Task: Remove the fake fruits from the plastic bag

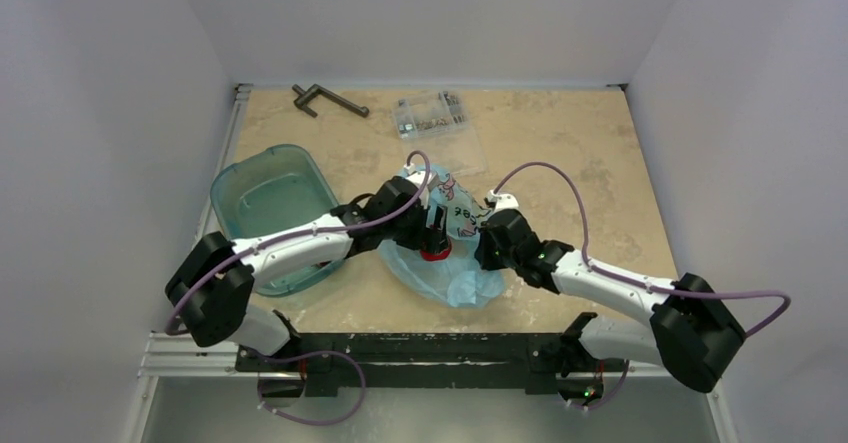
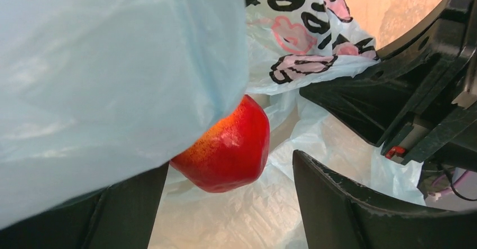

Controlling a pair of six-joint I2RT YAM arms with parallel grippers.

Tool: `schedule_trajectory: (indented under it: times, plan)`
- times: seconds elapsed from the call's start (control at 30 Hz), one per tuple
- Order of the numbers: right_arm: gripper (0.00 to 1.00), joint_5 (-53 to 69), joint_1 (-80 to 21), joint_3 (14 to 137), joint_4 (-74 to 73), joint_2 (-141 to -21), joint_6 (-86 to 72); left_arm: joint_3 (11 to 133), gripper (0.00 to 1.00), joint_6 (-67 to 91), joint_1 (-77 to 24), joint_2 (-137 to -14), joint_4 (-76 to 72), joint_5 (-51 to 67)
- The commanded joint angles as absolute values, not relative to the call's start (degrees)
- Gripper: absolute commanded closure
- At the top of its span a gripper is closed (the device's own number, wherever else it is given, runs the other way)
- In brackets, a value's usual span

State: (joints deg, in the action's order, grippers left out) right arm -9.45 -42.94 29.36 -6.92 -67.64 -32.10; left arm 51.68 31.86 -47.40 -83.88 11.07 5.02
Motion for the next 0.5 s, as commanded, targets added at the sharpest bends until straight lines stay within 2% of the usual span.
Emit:
schedule_trajectory:
  times: [0.0,0.2,0.3,0.33,0.43,0.47]
  plan:
    - [1.00,-9.40,-42.70,28.82,-5.21,-65.76,-31.38,51.55,0.19,32.16,-48.29,-81.62,10.29,1.67]
    - [1.00,-10.36,-42.71,28.75,-5.35,-65.65,-30.79,47.84,0.18,34.36,-48.16,-73.51,7.27,1.44]
    - [1.00,-10.46,-42.71,28.83,-5.27,-65.78,-30.64,48.32,0.21,35.58,-48.18,-71.64,8.11,1.58]
    - [1.00,-10.46,-42.71,28.76,-5.34,-65.67,-30.65,48.81,0.23,35.48,-48.17,-71.54,8.56,1.34]
    - [1.00,-10.30,-42.71,28.60,-5.10,-65.40,-30.46,51.68,0.41,34.24,-48.21,-74.21,11.32,1.91]
    - [1.00,-10.31,-42.71,28.55,-5.03,-65.33,-30.43,52.93,0.43,33.85,-48.25,-75.58,12.50,2.35]
